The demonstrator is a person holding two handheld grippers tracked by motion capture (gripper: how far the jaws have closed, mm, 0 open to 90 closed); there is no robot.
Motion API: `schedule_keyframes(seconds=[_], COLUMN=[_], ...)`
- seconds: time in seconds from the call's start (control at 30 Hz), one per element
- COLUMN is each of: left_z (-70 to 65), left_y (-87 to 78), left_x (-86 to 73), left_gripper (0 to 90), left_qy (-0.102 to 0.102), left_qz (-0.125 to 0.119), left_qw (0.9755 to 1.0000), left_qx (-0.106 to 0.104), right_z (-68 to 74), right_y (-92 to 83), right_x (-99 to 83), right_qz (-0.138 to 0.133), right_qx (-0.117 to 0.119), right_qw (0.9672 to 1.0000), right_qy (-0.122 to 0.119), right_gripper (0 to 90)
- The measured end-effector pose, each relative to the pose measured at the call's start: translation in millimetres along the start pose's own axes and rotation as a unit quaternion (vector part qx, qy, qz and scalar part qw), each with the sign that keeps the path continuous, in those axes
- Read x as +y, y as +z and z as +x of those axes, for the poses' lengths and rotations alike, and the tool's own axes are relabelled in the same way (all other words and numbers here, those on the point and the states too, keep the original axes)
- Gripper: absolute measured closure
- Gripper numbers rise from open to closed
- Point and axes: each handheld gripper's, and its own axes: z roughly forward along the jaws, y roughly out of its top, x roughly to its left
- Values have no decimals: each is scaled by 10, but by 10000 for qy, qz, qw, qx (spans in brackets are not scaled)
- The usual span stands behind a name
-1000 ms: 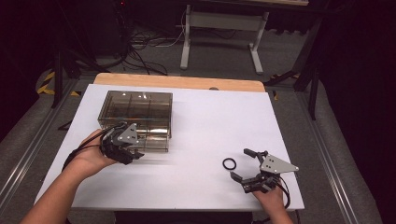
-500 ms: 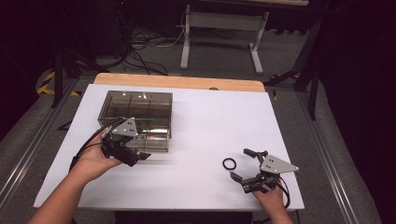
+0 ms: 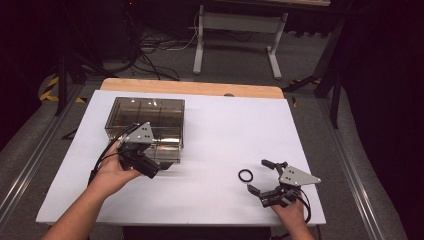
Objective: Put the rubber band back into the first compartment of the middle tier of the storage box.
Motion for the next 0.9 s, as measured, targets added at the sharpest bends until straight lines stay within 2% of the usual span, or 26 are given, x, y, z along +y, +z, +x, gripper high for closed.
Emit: schedule_keyframes(seconds=[0.1,0.23,0.47,0.57,0.67,0.9], left_z=[-29,-71,-167,-210,-278,-362], left_y=[39,103,304,374,477,630], left_x=[45,86,198,245,299,359], left_gripper=[0,0,1,4,4,19], left_qy=[-25,-2,-209,-223,-229,-311], left_qz=[-60,10,-28,22,9,7], left_qw=[10000,10000,9995,9996,9994,9992], left_qx=[-71,-74,-232,-152,-255,-237], right_z=[-4,-6,-21,-31,-39,-41], right_y=[-3,-16,-100,-105,-113,-88], right_x=[3,8,-5,-7,-11,-23], right_qz=[13,47,128,135,195,227], right_qx=[-29,-66,-145,-165,-210,-147], right_qw=[10000,10000,9997,9997,9995,9995], right_qy=[-1,33,137,145,153,172], right_gripper=[28,28,28,30,34,38])
